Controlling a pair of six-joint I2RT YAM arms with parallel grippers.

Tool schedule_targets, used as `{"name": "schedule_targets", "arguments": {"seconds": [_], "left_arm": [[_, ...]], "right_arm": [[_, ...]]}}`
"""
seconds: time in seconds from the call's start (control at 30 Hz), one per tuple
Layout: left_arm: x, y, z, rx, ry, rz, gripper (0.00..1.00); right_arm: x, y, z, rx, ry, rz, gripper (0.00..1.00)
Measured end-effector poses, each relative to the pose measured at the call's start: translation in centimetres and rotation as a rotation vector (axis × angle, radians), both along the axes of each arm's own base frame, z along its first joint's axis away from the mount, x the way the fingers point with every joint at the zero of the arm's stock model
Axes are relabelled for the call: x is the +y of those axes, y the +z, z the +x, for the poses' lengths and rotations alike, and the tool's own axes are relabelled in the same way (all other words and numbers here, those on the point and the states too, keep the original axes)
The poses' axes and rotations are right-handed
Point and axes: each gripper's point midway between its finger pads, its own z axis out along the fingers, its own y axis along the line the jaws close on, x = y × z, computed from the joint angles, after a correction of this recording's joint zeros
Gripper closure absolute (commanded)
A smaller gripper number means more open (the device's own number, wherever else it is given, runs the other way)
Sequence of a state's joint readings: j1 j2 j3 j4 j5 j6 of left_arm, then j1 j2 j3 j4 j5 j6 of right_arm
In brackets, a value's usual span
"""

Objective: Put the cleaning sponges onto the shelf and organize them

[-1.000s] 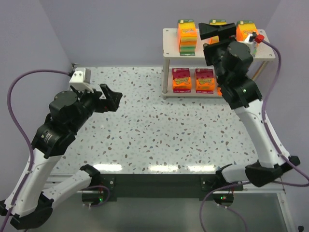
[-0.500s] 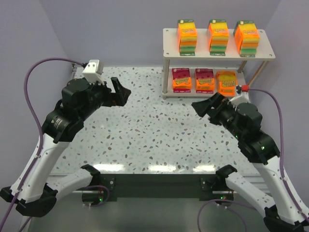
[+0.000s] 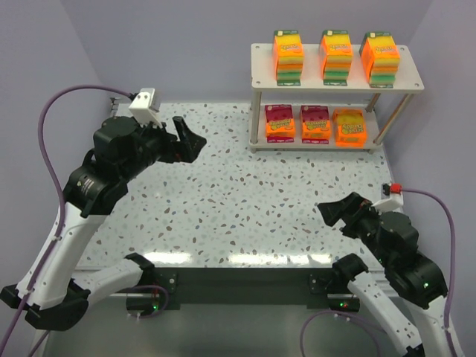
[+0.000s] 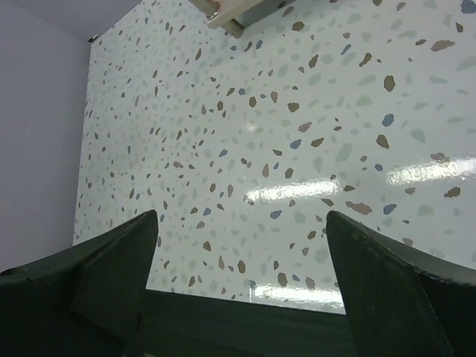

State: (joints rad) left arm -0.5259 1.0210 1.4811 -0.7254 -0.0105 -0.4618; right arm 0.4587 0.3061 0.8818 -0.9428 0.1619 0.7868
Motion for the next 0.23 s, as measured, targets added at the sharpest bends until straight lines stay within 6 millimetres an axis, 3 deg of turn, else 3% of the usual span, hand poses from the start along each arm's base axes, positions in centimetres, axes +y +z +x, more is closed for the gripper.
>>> {"name": "schedule_targets", "arguments": {"seconds": [0.23], "left_arm": [[-0.8, 0.4, -0.5, -0.008, -0.050, -0.019, 0.00]], "right_arm": [[-1.4, -2.1, -1.4, 0.056, -0.036, -0.039, 0.02]]}}
